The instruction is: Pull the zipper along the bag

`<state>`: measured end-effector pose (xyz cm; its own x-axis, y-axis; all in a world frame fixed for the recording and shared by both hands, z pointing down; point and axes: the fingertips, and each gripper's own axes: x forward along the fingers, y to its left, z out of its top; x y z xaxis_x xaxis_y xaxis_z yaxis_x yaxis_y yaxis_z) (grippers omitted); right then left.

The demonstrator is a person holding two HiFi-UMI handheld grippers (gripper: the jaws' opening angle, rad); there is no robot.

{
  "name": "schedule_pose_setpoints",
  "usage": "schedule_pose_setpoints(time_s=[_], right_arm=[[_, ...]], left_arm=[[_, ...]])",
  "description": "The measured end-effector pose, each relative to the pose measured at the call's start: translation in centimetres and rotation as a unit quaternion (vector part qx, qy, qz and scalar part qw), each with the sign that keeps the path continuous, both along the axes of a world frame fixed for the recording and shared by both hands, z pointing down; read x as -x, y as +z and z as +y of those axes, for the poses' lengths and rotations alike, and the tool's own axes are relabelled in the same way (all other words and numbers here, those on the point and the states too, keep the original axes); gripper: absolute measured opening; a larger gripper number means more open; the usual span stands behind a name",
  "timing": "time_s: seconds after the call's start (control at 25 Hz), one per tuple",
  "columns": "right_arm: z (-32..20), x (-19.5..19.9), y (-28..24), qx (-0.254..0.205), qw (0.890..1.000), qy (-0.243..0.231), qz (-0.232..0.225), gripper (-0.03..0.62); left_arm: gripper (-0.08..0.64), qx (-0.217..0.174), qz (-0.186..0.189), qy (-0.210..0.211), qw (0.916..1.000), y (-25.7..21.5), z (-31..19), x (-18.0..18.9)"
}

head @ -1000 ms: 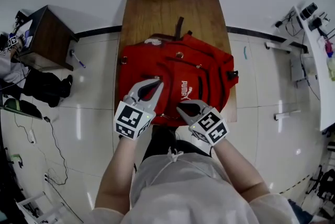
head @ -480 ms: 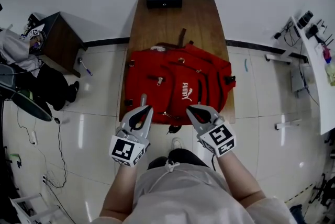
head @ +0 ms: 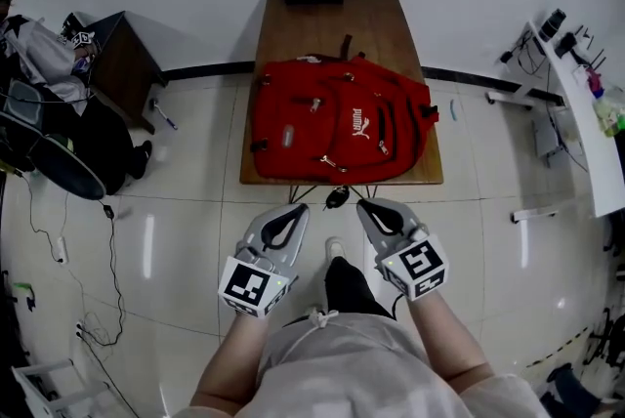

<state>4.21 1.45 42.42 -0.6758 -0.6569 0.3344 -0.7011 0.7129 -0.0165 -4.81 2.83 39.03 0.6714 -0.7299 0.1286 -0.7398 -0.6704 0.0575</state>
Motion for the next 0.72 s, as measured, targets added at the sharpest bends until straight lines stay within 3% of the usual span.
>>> schedule_pose_setpoints(time_s=[0.4, 0.72], right_arm=[[13.4, 1.4, -3.0, -0.036, 0.999, 0.026, 0.000, 0.006], [18.3, -0.2, -4.6, -0.057, 0.997, 0.043, -0.001, 0.006]], left_arm=[[0.008, -0.010, 0.018, 0.037, 0.9991, -2.1, 13.0, 0.3], [0.006, -0.016, 0.022, 0.030, 0.9992, -3.3, 17.6, -0.8]])
